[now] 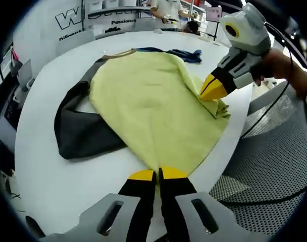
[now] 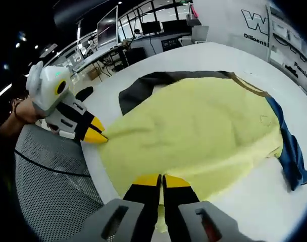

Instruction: Fold the garment on the visible template until the final outline fits inside the template.

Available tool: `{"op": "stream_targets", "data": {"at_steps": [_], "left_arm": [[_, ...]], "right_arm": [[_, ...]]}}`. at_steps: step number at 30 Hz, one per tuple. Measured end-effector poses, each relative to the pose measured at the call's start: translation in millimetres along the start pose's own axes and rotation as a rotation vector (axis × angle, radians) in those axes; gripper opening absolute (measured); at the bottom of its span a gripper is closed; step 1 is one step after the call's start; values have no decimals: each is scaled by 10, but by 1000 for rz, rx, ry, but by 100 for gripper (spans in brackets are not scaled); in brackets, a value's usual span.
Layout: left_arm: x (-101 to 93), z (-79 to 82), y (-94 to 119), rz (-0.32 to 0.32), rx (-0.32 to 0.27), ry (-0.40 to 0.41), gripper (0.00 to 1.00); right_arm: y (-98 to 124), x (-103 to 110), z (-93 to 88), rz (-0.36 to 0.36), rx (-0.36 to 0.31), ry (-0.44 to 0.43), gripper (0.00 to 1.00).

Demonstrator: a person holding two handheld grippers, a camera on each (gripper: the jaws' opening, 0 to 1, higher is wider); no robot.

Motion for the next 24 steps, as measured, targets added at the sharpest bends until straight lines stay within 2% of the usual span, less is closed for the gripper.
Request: {"op": "stream_targets", "data": {"at_steps": [3, 14, 15, 16, 17, 18, 21, 24], "left_arm": [[-7, 7, 8, 6, -4, -17, 0], [6, 1, 7, 7, 2, 1, 0], [7, 1, 7, 6, 2, 2, 0], [7, 0, 7, 6, 2, 4, 0], [8, -1, 8, 5, 2, 7, 0], [9, -2, 9, 5, 2, 9, 0], [16, -6, 14, 8, 1, 9, 0], [12, -4, 12, 9, 2, 2, 0]], "right_arm": [[-32, -22, 6, 4, 4, -6, 0], [-117, -29, -57, -4, 25, -7, 0], [-107, -16, -60, 23, 19, 11, 1], [-93, -5, -51, 47, -4, 25, 5], [-43, 7, -10, 61, -74, 55, 9], [17, 12, 9, 49, -111, 55, 12], [256, 11, -26, 15, -150, 71, 24], [399, 4, -110, -9, -138, 82, 34]]}}
Point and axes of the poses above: the point that each gripper's makers call its tool centre point, and the gripper's own axes: y roughly backward along the fingers, x roughly to its left, z roughly out of its top, the point moved 7 cm from there along y, roughly backward along the fingers, and after that the axes turned 11 degrees about z, right-handed, at the moved point
